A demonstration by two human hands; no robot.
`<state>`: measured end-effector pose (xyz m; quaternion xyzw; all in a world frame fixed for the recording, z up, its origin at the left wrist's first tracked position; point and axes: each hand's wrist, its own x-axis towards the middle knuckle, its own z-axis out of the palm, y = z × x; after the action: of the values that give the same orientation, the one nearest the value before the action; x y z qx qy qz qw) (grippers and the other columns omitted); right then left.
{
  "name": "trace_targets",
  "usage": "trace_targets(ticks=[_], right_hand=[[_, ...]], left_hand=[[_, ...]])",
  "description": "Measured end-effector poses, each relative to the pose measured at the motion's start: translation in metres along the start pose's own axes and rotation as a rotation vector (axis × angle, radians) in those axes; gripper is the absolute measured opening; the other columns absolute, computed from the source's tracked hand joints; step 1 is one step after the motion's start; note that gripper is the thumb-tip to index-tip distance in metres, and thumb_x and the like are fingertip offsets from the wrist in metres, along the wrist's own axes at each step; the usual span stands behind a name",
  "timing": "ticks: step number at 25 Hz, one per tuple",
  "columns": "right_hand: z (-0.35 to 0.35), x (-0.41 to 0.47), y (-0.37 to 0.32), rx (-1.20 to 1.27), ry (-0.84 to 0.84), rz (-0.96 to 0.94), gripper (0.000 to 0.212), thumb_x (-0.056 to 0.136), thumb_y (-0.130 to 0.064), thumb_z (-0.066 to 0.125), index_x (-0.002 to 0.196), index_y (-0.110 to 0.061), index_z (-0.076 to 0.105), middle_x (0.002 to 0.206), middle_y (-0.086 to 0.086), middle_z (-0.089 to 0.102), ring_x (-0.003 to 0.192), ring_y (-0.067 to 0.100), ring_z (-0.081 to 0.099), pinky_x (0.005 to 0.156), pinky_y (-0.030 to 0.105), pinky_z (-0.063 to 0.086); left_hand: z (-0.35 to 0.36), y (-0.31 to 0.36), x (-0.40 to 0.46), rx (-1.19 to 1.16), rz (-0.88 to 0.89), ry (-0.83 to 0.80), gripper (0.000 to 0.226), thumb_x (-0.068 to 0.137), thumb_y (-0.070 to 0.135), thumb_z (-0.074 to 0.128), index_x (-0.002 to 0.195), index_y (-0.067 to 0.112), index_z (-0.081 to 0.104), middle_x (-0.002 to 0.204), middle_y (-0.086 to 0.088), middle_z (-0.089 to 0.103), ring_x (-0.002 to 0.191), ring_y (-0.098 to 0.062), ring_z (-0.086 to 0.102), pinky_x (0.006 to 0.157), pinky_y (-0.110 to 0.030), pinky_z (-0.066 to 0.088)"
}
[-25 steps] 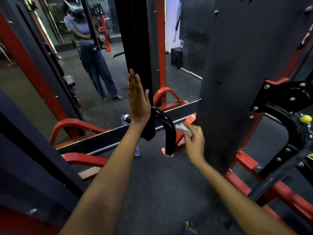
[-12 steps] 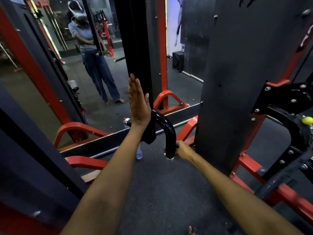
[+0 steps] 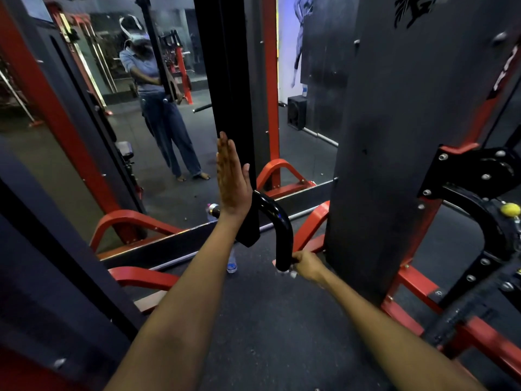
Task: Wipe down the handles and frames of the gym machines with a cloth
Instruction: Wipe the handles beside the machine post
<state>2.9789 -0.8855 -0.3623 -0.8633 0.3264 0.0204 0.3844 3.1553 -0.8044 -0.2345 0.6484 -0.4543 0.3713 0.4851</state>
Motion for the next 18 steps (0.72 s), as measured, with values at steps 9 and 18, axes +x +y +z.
trace_targets(ticks=[9, 18], right_hand=[[-0.056, -0.049, -0.073, 0.435, 0.526, -0.181, 0.02, 0.088, -0.003, 0.057, 0.102, -0.004, 0.072, 0.082, -0.003, 0.066, 0.056, -0.01, 0.051, 0.051, 0.005, 0.037], [-0.083, -0.05, -0.109, 0.39, 0.718, -0.465, 0.023, 0.085, 0.0, 0.062, 0.105, -0.005, 0.071, 0.097, 0.001, 0.07, 0.083, 0.003, 0.06, 0.074, 0.006, 0.046]], left_hand=[[0.0, -0.002, -0.001, -0.018, 0.012, 0.013, 0.061, 0.104, 0.021, 0.024, 0.15, 0.031, -0.015, 0.157, 0.018, -0.019, 0.147, -0.009, -0.007, 0.121, -0.037, 0.007], [0.001, -0.004, -0.001, -0.022, 0.011, 0.015, 0.062, 0.104, 0.022, 0.026, 0.15, 0.031, -0.014, 0.157, 0.018, -0.017, 0.147, -0.009, -0.006, 0.121, -0.039, 0.009]])
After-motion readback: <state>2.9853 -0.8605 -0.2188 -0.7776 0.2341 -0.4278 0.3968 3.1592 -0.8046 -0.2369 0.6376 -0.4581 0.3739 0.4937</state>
